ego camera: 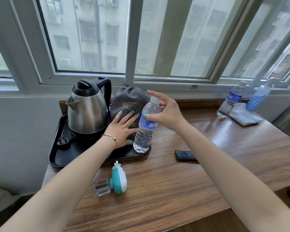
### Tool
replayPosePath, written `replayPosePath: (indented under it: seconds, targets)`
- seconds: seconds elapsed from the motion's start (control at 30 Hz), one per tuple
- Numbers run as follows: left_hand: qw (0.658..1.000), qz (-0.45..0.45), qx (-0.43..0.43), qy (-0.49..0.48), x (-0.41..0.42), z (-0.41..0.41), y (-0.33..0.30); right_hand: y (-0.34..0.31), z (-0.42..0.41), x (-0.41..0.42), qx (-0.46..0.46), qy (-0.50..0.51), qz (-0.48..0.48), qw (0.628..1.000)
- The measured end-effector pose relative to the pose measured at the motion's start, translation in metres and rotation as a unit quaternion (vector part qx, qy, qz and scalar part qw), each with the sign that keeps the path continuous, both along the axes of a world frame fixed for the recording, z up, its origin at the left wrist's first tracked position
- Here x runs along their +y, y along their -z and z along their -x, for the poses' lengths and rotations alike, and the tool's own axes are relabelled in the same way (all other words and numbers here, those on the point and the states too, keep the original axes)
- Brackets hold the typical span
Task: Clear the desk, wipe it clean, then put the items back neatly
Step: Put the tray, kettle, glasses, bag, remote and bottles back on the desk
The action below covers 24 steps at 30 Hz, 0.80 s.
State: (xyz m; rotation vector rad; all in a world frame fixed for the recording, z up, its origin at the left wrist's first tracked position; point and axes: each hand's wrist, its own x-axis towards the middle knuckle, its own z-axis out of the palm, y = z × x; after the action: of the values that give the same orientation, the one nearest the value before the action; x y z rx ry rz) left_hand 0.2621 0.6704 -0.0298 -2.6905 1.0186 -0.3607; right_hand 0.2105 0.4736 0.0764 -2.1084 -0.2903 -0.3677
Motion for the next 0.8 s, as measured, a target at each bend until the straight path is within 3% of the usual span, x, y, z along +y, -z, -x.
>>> replayPosePath:
  seconds: [0.47, 0.8]
  targets:
    - [0.994, 0.077, 0.077, 0.031, 0.023, -0.017, -0.008, -0.009, -0.017, -0.009, 0.018, -0.071, 0.059, 0.996]
    - [0.992, 0.095, 0.074, 0.038, 0.023, -0.009, -0.003, -0.023, -0.030, -0.004, 0.056, -0.097, 0.076, 0.991]
